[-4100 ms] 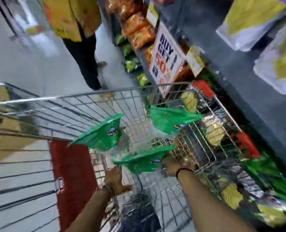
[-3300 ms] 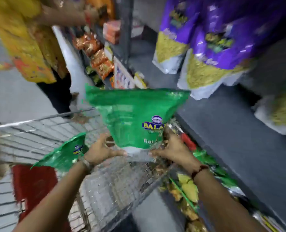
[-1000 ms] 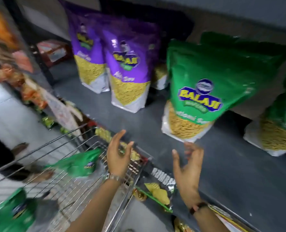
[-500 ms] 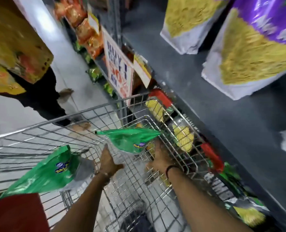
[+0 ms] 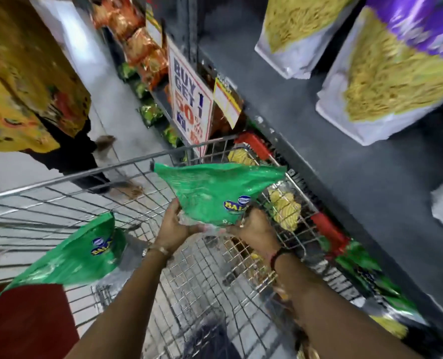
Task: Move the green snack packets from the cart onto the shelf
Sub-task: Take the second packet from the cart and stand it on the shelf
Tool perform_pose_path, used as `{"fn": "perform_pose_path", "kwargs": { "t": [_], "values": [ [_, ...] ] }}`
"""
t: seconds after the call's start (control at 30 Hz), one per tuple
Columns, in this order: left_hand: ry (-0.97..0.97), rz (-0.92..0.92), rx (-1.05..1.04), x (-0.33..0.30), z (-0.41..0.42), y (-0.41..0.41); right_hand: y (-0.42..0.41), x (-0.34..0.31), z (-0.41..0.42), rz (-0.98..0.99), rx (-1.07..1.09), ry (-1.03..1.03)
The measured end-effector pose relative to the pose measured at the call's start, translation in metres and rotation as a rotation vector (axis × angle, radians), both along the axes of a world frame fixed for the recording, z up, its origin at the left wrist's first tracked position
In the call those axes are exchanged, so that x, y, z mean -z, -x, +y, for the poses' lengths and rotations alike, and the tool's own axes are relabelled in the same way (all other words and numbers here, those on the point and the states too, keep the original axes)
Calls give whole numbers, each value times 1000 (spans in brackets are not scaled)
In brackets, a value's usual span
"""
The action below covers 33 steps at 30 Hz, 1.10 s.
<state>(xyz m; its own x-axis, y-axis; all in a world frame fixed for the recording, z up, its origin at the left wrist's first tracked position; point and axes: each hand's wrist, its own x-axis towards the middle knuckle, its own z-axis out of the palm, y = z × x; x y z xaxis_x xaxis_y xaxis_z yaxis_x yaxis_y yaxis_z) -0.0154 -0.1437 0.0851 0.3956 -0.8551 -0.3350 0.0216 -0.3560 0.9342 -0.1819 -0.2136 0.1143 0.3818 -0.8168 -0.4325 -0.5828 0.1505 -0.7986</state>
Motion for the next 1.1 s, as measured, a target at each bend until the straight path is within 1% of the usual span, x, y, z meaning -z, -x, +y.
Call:
{"fn": "perform_pose_path", "kwargs": {
  "t": [0.13,0.2,0.3,0.37,0.47,0.57,0.67,0.8,0.87,0.9,1.0,1.1],
  "values": [
    [147,-82,66,-88,11,26,40,-79,31,-135,91,182],
    [207,-129,157,-128,19,42,63,-116,49,-198,154,315],
    [269,-87,277,-186,34,83,110,-166,77,-202,221,491],
    [321,-104,333,-217,42,120,149,-194,96,-222,272,594],
    [413,-138,403,-244,43,179,208,-220,122,-248,355,656],
    [443,-160,537,-252,33,247,275,-234,146,-229,494,694],
    [484,-119,687,-254,22,317,339,-238,161,-180,639,695],
    [486,-143,824,-244,5,385,390,-231,164,-147,748,677],
    [421,-178,862,-236,-6,408,401,-224,161,-146,790,684],
    [400,-181,859,-231,-12,416,404,-219,158,-170,818,687],
    [430,-206,789,-220,-26,430,410,-210,155,-280,896,705],
    [448,-206,568,-215,-27,437,418,-201,167,-282,840,723]
  ]
}}
